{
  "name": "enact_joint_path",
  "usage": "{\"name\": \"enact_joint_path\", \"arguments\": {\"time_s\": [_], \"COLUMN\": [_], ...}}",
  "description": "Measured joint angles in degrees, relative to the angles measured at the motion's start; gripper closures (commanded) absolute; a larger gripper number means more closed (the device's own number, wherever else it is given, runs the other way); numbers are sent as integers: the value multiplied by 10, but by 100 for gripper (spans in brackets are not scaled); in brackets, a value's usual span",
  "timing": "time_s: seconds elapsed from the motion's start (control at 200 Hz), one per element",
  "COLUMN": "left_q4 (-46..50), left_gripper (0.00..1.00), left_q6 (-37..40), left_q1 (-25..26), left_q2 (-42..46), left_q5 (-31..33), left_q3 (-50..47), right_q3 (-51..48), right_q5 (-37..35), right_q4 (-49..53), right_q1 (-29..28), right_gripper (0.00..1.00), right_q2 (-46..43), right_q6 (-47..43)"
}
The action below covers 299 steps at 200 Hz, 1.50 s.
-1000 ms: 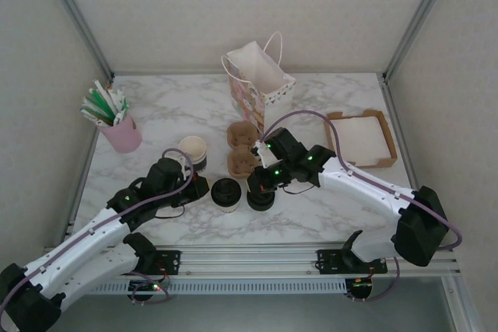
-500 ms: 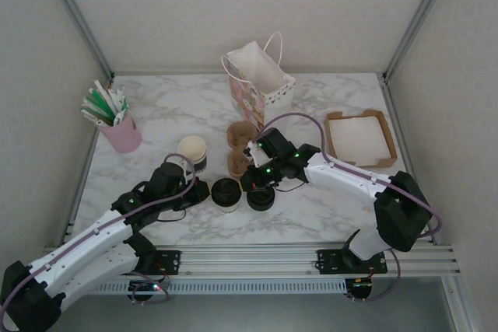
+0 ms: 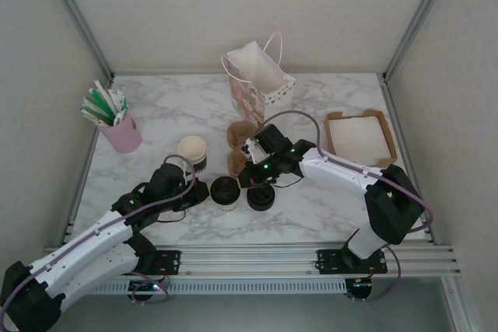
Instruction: Pack the takeout coffee
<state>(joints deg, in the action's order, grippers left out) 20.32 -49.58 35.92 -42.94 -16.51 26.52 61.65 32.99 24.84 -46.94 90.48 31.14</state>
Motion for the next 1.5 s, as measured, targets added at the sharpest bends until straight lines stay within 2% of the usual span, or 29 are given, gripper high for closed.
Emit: {"name": "enact_joint_path", "arguments": {"time_s": [0.385,0.531,0.671,0.821,0.926,1.121,1.277,1.497], "left_q4": [0,5,13,27,27,30,22,5], "left_gripper": [91,87,86,85,86,86,86,85], "left_q6": [-3,-4,-4,-2,3,17,30,42], "left_q1": [0,0,0,-14,-24,-45,-75,-79], "left_q2": [3,11,29,35,24,0,-15,-52], "left_q5": [-12,-15,-12,-6,-6,-5,-7,-27], "left_q3": [-5,-5,-3,12,19,32,41,42], "right_q3": [60,70,70,60,37,-30,-68,-75], "right_q5": [-4,-15,-19,-26,-25,-13,-5,0], "right_q4": [12,18,33,38,31,-6,-40,-78], "right_q1": [11,12,14,18,19,14,-10,-28], "right_gripper": [96,93,88,85,86,94,96,96], "right_q2": [51,57,47,0,-39,-78,-87,-80], "right_q6": [-20,-27,-32,-30,-21,14,48,74]}}
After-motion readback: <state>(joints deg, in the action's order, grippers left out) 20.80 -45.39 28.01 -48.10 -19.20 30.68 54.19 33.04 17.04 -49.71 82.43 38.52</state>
